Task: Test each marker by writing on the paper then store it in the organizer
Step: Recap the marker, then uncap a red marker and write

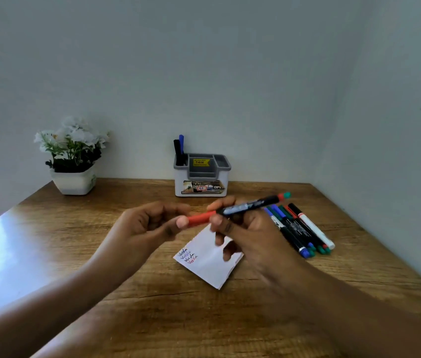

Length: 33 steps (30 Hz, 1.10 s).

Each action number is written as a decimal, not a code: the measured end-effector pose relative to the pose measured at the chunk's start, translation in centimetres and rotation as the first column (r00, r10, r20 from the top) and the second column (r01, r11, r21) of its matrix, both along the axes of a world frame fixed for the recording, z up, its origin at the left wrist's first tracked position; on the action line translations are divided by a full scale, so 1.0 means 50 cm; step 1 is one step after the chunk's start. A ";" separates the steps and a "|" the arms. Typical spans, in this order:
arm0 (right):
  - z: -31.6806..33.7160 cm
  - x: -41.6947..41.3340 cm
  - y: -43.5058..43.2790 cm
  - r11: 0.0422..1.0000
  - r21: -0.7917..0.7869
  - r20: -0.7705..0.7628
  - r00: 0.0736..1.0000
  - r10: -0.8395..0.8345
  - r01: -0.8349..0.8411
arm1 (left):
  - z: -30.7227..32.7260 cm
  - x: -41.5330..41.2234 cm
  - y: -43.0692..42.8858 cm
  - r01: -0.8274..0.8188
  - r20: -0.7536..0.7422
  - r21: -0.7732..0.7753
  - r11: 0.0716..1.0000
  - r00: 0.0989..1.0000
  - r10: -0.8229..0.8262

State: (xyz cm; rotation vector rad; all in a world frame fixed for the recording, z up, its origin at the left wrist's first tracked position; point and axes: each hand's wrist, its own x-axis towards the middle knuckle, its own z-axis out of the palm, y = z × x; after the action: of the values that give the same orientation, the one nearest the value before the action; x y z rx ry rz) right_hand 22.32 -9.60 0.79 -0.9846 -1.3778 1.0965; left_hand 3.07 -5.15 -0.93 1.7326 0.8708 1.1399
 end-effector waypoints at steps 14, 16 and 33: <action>0.218 0.053 0.342 0.921 0.385 0.923 -0.004 -0.385 0.067 | -0.034 0.137 0.305 -0.351 -0.219 -0.135 0.927 0.923 0.317; 0.234 0.025 0.378 0.950 0.309 0.950 -0.071 -0.305 0.046 | -0.042 0.142 0.315 -0.355 -0.224 -0.107 0.929 0.919 0.325; 0.238 -0.034 0.531 0.994 0.036 0.885 0.459 -0.078 0.098 | -0.062 0.136 0.337 -0.374 -0.269 0.006 0.927 0.892 0.362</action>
State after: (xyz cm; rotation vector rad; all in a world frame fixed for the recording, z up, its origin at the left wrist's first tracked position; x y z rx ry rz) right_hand 20.64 16.97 12.68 -1.7727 -2.1063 0.4453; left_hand 9.89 11.71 -4.01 1.7527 1.4303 1.1274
